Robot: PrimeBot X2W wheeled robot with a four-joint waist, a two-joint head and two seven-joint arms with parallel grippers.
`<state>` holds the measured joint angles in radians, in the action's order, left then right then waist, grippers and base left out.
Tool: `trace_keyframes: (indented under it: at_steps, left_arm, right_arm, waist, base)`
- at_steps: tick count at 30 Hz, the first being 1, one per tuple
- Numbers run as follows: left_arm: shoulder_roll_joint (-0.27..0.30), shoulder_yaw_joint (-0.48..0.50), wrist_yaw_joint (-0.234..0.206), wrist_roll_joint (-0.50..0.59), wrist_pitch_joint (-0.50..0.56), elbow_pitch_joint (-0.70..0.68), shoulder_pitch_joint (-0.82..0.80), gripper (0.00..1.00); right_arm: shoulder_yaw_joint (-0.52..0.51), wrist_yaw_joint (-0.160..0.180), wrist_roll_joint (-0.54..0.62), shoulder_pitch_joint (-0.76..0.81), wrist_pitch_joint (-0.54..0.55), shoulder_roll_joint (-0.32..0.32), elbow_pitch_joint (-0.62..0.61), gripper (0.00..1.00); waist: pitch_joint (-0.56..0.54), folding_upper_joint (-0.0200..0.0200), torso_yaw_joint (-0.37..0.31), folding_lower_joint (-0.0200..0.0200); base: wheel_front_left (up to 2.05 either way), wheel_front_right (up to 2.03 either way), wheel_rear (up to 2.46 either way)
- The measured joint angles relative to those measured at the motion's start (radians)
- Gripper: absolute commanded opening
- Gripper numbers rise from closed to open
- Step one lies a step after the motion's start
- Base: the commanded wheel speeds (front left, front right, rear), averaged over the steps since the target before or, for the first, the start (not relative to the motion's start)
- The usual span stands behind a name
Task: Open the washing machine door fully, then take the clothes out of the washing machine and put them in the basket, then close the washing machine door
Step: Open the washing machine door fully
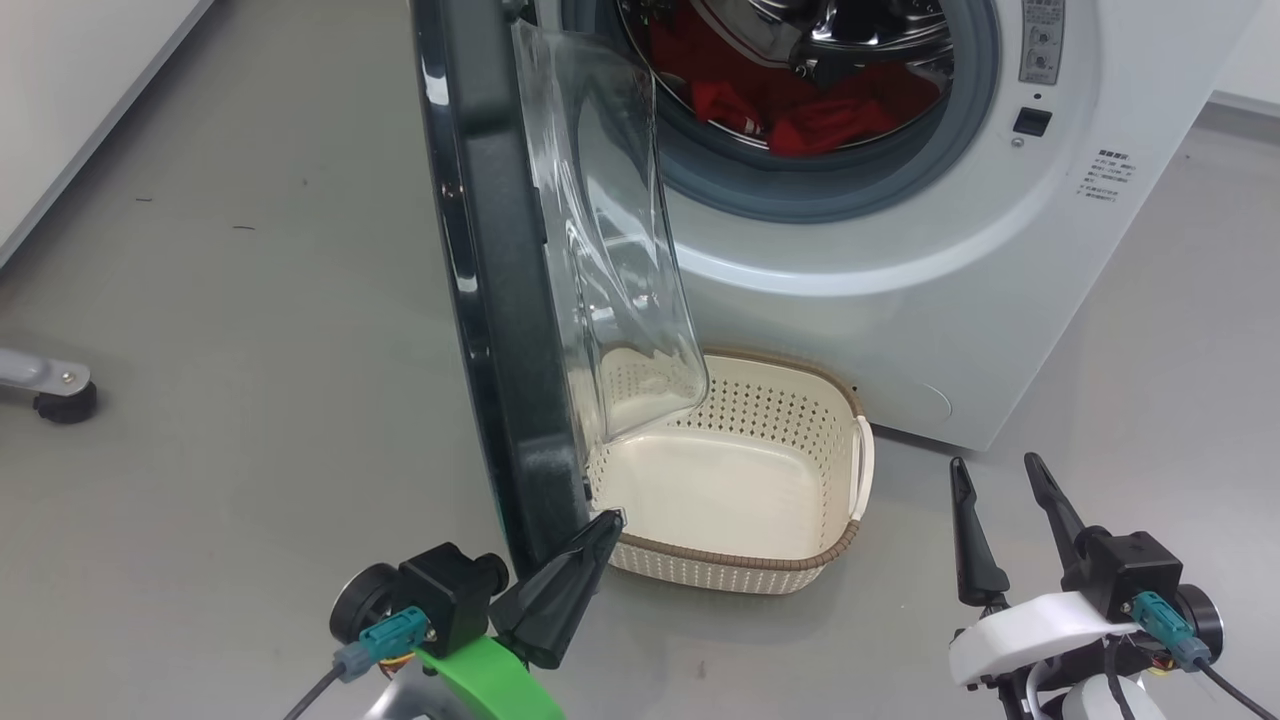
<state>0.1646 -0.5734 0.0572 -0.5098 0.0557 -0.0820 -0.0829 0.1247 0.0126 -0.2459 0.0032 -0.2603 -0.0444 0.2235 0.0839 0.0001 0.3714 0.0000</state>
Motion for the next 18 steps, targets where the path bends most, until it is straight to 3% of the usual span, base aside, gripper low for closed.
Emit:
trace_keyframes:
  at_steps: [18]
  left_arm:
    - [-0.011, 0.121, -0.109, 0.000, -0.069, 0.058, 0.007, 0.00]
  right_arm:
    - [-0.006, 0.008, 0.000, -0.004, 0.000, 0.000, -0.001, 1.00]
  waist:
    - [0.010, 0.0000, 0.021, 0.0000]
  base:
    - [0.00, 0.00, 0.00]
